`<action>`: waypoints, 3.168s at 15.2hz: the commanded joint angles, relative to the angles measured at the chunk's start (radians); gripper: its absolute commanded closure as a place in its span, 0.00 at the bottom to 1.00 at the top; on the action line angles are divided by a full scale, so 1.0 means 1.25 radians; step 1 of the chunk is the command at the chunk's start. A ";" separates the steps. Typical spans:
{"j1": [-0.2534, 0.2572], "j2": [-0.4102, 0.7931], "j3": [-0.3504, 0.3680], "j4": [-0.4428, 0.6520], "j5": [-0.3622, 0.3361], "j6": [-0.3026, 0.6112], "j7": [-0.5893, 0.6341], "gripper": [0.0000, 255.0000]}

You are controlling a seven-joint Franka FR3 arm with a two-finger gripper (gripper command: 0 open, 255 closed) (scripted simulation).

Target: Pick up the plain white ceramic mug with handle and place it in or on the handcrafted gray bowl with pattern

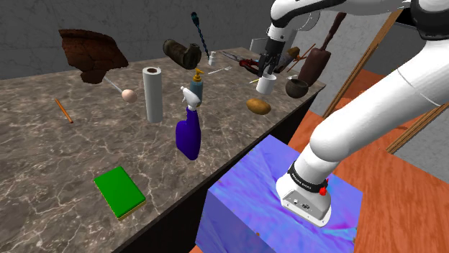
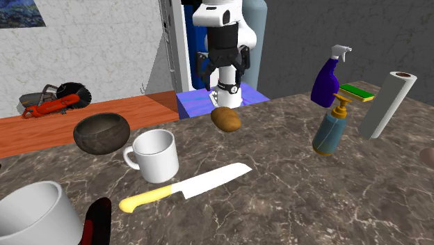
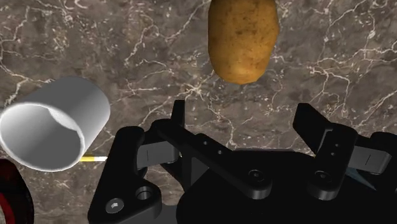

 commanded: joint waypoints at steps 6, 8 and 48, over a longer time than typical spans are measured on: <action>-0.017 0.190 -0.084 0.121 0.065 0.085 -0.124 0.00; -0.025 0.249 -0.101 0.164 0.097 0.100 -0.163 0.00; -0.077 0.419 -0.122 0.322 0.203 0.104 -0.267 1.00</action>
